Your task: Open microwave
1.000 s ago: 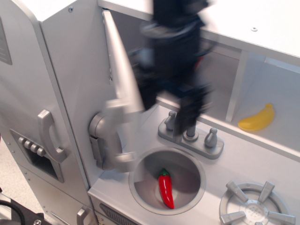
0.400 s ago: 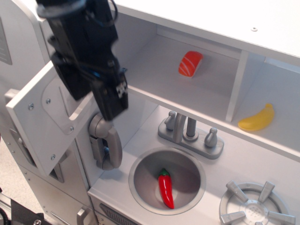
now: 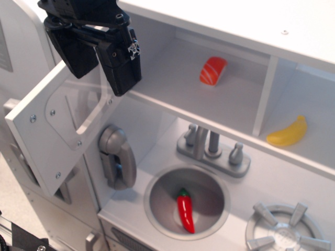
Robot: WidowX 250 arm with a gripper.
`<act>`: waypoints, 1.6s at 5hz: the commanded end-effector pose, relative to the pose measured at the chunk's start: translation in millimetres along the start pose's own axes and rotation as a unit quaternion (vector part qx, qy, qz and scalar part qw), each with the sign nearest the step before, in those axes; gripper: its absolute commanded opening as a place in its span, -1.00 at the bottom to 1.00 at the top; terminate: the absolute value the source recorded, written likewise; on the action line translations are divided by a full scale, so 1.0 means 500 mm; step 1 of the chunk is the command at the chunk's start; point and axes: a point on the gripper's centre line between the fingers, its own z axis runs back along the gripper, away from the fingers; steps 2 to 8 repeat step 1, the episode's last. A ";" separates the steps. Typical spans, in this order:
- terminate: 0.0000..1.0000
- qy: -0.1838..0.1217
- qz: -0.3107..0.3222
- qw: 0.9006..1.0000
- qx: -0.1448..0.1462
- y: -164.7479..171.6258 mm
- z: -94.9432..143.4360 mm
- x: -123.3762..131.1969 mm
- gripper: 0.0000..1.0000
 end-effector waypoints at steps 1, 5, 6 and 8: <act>1.00 -0.015 0.001 1.000 0.005 0.010 0.030 0.016 1.00; 1.00 -0.015 0.001 1.000 0.005 0.010 0.030 0.016 1.00; 1.00 -0.015 0.001 1.000 0.005 0.010 0.030 0.016 1.00; 1.00 -0.015 0.001 1.000 0.005 0.010 0.030 0.016 1.00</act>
